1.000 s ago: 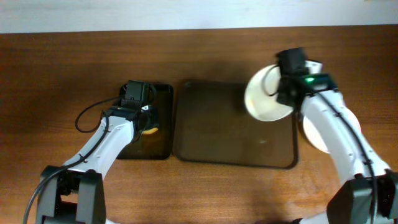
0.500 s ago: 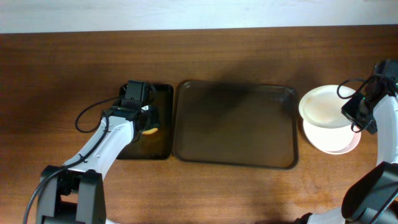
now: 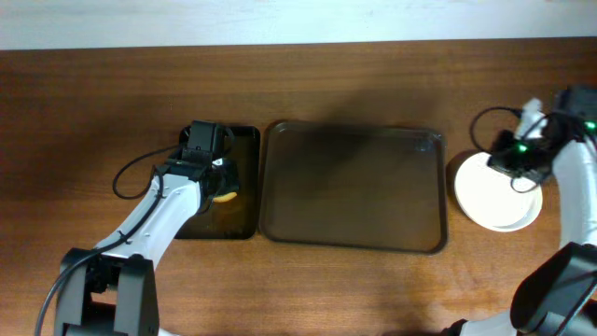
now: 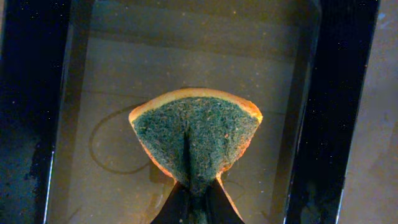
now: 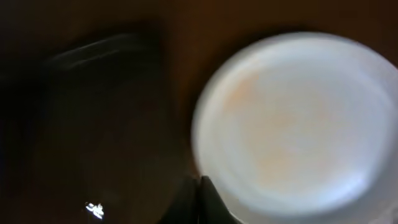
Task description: Clean dirty plates on tray and stack at the side
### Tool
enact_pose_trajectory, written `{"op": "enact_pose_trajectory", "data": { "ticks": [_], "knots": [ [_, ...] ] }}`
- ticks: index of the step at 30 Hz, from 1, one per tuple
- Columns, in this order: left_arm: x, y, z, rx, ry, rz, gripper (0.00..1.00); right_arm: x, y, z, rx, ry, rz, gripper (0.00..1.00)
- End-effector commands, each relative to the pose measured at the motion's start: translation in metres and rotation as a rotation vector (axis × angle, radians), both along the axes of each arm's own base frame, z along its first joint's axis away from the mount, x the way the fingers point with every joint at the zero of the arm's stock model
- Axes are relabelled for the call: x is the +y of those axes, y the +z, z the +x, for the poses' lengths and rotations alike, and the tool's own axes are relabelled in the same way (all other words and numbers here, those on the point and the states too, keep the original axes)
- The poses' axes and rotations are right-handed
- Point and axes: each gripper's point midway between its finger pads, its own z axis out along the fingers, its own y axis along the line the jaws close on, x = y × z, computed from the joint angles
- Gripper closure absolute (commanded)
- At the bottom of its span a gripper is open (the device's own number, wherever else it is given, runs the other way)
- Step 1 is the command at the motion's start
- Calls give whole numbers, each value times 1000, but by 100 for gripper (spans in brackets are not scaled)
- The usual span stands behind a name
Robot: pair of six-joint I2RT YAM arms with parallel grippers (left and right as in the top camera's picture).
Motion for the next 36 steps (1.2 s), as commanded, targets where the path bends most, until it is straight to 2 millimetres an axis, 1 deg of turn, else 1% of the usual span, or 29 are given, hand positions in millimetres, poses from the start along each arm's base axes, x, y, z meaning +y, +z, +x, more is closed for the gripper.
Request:
{"op": "enact_pose_trajectory", "data": {
  "ticks": [1,3,4,5,6,8,10,12,14,19,21,23,25,27,32,36],
  "knots": [
    [6,-2,0,4,2,20,100,28,1,23,-63,231,-123,96],
    [6,-2,0,4,2,20,100,32,-8,30,-30,246,-221,96],
    [6,-2,0,4,2,20,100,37,-15,33,-15,255,-223,96],
    [6,-2,0,4,2,20,100,42,-27,34,11,271,-213,96],
    [6,-2,0,3,3,20,100,43,-39,34,42,252,-196,96],
    [6,-2,0,4,3,20,100,33,-63,34,112,144,-197,96],
    [6,-2,0,4,2,20,100,32,-74,39,117,135,-193,96],
    [6,-2,0,4,2,20,100,31,-82,39,133,135,-194,96],
    [6,-2,0,4,2,20,100,28,-94,37,166,132,-207,96],
    [6,-2,0,4,2,20,100,30,-121,28,242,137,-185,96],
    [6,-2,0,3,2,20,100,38,-126,28,244,150,-138,96],
    [6,-2,0,4,2,20,100,51,-126,29,232,166,-67,96],
    [6,-3,-1,7,2,20,100,57,-125,30,224,175,-36,96],
    [6,-3,-1,9,2,21,100,61,-125,31,222,186,-35,96],
    [6,-3,-2,11,3,21,100,80,-125,33,217,232,-37,96],
    [6,-3,-2,11,3,21,100,88,-125,33,217,248,-39,96]
  ]
}}
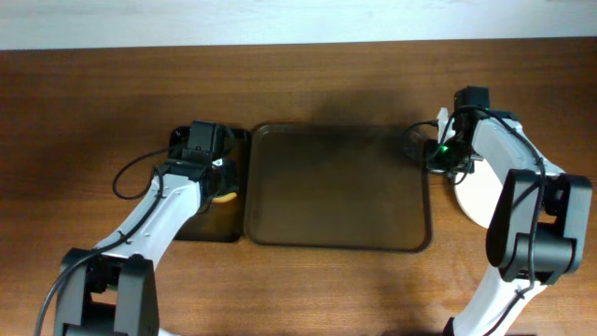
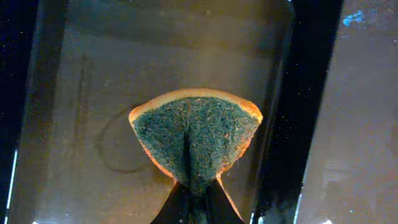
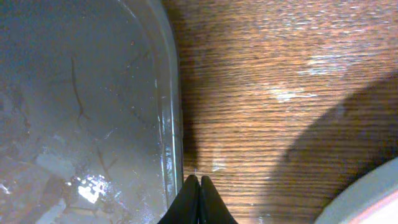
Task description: Clean dirty plates on tray and stack at the side
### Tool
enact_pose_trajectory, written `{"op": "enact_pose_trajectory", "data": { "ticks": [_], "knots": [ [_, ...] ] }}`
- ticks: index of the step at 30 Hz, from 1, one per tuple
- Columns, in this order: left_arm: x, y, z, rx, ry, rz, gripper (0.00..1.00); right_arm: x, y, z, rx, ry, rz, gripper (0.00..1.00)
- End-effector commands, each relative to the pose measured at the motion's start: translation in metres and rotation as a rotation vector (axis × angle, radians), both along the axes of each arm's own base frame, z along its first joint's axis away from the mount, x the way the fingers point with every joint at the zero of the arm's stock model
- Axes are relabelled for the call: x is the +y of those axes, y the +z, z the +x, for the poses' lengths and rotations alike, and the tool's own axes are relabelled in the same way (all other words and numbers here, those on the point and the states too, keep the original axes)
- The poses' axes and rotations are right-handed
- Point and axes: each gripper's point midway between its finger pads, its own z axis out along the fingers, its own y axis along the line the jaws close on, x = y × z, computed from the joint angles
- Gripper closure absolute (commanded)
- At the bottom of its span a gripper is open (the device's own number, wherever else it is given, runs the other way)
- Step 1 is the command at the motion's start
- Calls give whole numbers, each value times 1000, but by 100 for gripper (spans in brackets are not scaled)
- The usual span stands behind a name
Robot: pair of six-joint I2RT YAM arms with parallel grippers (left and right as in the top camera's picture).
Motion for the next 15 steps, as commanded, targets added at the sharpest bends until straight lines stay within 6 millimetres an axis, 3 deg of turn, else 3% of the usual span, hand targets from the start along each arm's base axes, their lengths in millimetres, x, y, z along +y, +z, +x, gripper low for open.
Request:
{"op": "enact_pose_trajectory", "data": {
  "ticks": [1,8,10,12,14,15],
  "knots": [
    [6,-3,-1,7,2,21,100,19,-3,0,8,24,43,96],
    [6,-3,0,5,4,24,100,38,-3,1,5,68,60,96],
    [6,-1,3,-6,-137,86,100,38,-3,-2,16,67,61,96],
    [21,1,5,-12,-141,182,100,38,-3,-8,40,67,63,95],
    [27,4,12,-37,-151,236,100,37,5,-9,36,66,52,80],
    [27,3,14,-41,-168,243,100,37,13,-9,20,66,50,78]
  ]
}}
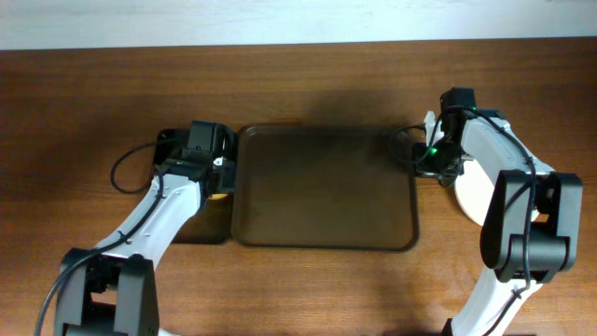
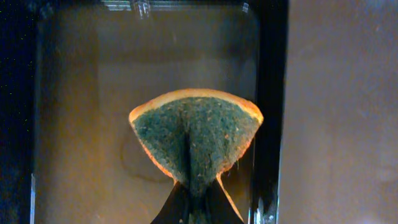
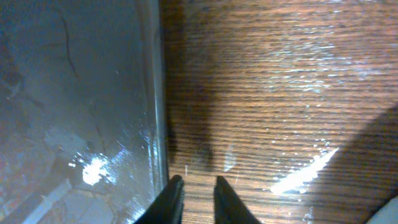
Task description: Clean dirty plates on tray and stack at the side
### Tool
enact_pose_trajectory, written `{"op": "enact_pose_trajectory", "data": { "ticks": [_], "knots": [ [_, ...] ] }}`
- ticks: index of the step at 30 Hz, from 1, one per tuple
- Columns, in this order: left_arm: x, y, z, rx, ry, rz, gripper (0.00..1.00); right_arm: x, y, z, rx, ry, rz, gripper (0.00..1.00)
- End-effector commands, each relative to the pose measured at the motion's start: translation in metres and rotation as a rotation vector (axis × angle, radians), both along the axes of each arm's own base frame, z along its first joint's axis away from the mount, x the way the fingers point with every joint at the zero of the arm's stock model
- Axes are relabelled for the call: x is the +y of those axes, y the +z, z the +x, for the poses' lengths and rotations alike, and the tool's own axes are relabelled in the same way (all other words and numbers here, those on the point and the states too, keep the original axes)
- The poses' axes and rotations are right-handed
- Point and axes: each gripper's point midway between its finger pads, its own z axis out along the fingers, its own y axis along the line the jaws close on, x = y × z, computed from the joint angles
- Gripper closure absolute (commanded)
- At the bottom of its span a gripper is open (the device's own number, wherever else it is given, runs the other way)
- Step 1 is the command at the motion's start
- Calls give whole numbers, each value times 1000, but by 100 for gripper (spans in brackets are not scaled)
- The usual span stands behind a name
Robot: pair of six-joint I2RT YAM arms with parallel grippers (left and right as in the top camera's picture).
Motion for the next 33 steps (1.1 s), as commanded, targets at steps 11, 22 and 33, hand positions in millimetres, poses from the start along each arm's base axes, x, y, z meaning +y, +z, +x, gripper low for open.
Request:
{"op": "enact_pose_trajectory", "data": {
  "ticks": [11,22,33],
  "knots": [
    [39,-30,6,76,-22,8,34,27,81,-43,4,17,109,56],
    [9,54,-68,190,-27,-197,0,26,160,-49,-245,29,78,2],
    [11,100,-117,-44,-43,-217,0,22,164,-129,-486,-21,27,2]
  ]
}}
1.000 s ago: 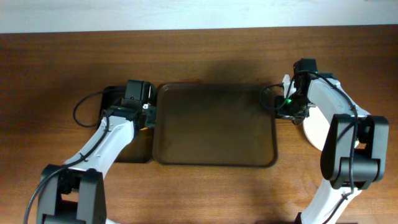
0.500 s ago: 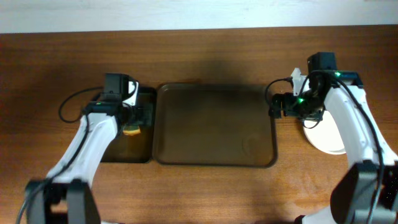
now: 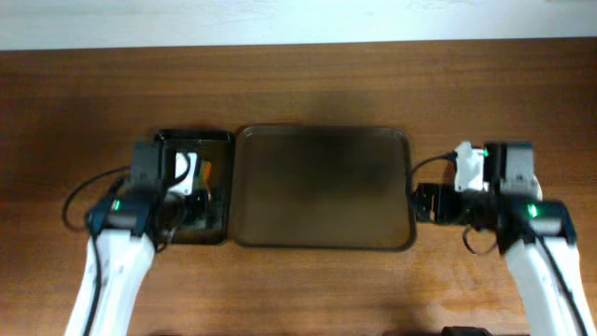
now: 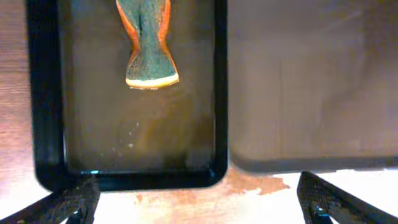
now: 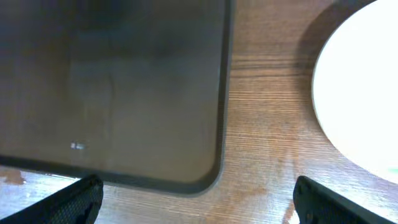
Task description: Clean dirty plates on tray and stack at the side
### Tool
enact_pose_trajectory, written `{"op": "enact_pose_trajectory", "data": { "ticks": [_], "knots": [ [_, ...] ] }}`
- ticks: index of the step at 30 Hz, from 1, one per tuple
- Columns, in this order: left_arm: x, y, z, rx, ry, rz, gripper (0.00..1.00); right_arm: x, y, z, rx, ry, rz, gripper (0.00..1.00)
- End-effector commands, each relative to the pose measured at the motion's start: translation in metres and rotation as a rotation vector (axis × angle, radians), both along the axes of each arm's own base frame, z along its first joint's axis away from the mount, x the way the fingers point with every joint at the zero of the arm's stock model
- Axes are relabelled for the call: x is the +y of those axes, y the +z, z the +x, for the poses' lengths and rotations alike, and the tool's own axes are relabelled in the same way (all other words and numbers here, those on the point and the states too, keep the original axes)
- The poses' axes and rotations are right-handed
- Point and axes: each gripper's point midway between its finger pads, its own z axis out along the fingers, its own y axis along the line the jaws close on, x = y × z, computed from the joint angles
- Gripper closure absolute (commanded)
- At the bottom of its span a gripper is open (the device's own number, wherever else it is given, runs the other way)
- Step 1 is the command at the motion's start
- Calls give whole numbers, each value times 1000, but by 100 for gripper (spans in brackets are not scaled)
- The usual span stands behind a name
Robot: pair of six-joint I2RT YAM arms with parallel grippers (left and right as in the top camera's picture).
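Observation:
The brown tray lies bare at the table's middle, its right front corner showing in the right wrist view. White plates sit on the wood just right of it; in the overhead view my right arm covers them. The green-and-orange sponge lies loose in the black tub. My left gripper hangs wide open above the tub's front edge, holding nothing. My right gripper is also wide open, above the wood between tray and plates.
The black tub of brownish water stands against the tray's left rim. Cables loop beside both arms. Wooden table stretches behind the tray and tub.
My left gripper was shut on the sponge over the tub; now it is open and drawn back, and the sponge lies in the tub. My right gripper has left the tray's right rim and opened wide.
At first the tray lay apart from the tub, my right gripper over the plates and my left holding the sponge. Then the right gripper stood shut at the tray's right rim, and the tray lay further left, finally against the tub. Now both grippers are open and withdrawn.

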Motion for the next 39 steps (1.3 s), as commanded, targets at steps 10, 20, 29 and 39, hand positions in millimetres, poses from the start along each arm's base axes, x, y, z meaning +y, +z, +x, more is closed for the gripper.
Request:
{"op": "enact_pose_trajectory", "data": {
  "ticks": [10,20,29,39],
  "knots": [
    [4,63,-55,-471,75,-89,0,-3,79,-45,-390,-29,-57,2],
    [4,63,-55,-470,75,-88,0,-3,82,-48,-407,-29,-59,2],
    [4,63,-55,-471,75,-88,0,18,129,-48,-1152,44,-32,2],
    [4,63,-55,-471,75,-89,0,14,-4,-23,-1015,21,-48,2]
  ]
}}
